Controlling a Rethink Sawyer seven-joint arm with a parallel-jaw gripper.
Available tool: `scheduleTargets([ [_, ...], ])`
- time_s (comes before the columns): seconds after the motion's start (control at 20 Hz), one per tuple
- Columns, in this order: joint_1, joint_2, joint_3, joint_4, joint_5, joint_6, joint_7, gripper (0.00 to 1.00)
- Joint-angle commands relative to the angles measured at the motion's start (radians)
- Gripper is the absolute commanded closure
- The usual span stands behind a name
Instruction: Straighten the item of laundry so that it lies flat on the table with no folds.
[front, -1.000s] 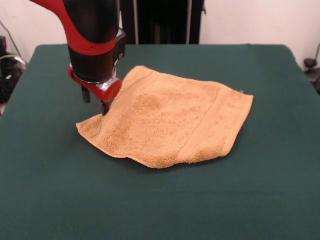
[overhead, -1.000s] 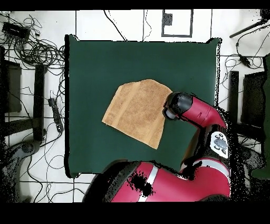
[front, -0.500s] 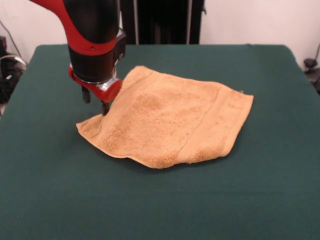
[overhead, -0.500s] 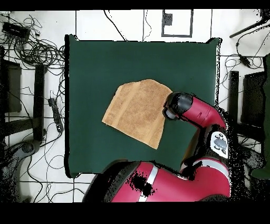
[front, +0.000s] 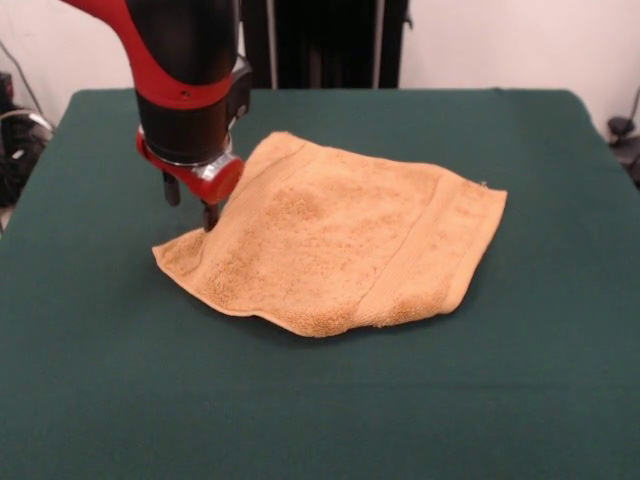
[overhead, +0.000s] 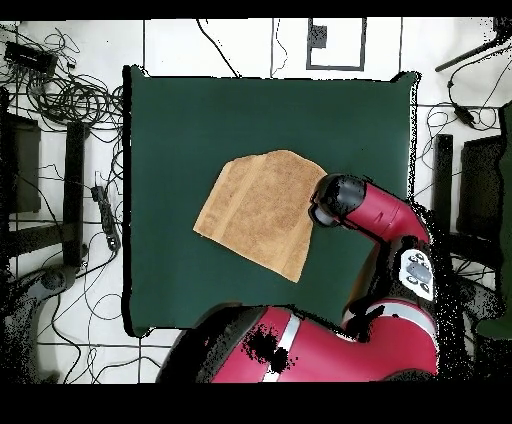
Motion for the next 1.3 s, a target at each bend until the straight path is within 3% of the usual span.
scheduleTargets([
  [0.05, 0.026, -0.046, 0.083, 0.103, 0.055, -0.069, 0.22, 0.0],
  [0.35, 0.027, -0.196, 0.109, 0.27, 0.098, -0.092, 0.235, 0.0],
  [0.6, -0.013, -0.26, 0.134, 0.351, 0.096, -0.205, 0.191, 0.0],
  [0.9, -0.031, -0.286, 0.158, 0.335, 0.103, -0.168, 0.155, 0.0],
  [1.1, -0.003, -0.259, 0.108, 0.283, 0.104, -0.161, 0.206, 0.0],
  [1.3, -0.014, -0.24, 0.146, 0.265, 0.143, -0.195, 0.218, 0.0],
])
